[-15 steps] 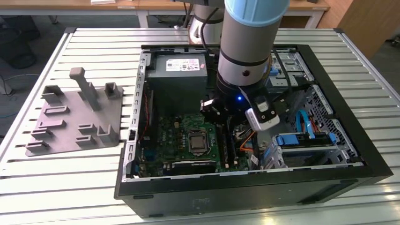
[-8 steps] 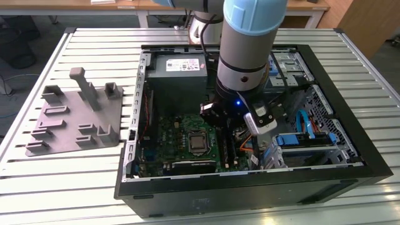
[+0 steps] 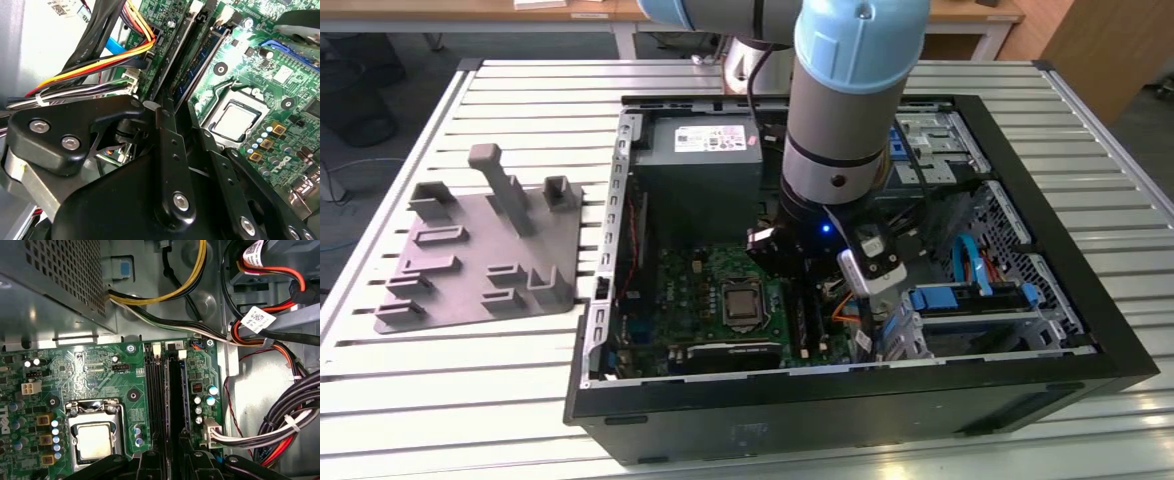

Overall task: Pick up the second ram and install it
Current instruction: 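Insert the second ram into the second slot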

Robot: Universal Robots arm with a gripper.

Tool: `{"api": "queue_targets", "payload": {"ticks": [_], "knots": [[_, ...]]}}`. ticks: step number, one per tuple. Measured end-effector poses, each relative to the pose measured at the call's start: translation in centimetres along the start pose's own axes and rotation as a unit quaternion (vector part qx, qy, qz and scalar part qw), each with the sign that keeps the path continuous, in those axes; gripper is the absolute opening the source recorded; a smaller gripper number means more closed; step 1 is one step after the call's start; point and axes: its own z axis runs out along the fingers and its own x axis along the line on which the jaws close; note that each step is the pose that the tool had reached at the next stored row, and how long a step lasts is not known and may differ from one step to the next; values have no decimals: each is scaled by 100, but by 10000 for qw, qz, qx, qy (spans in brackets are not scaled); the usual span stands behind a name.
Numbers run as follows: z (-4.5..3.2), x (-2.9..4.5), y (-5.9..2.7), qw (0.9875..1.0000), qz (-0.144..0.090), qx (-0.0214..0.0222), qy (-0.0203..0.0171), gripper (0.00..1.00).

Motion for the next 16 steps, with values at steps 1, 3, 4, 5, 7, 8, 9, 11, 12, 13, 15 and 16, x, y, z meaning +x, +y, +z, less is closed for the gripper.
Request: {"api": "queue_targets", "payload": {"ticks": [1, 3, 4, 5, 7, 8, 9, 11, 12, 13, 15, 16], "knots": [[1, 0, 0, 10000, 0, 0, 0, 27], [3, 0, 0, 10000, 0, -1, 0, 27], [4, 0, 0, 10000, 0, -1, 0, 27], [5, 0, 0, 10000, 0, -1, 0, 27], [6, 0, 0, 10000, 0, -1, 0, 20], [6, 0, 0, 10000, 0, 0, 0, 20], [7, 0, 0, 10000, 0, 0, 0, 14], [8, 0, 0, 10000, 0, 0, 0, 13], [9, 0, 0, 10000, 0, -1, 0, 13], [10, 0, 0, 10000, 0, -1, 0, 13], [11, 0, 0, 10000, 0, 0, 0, 13], [12, 0, 0, 10000, 0, 0, 0, 13]]}}
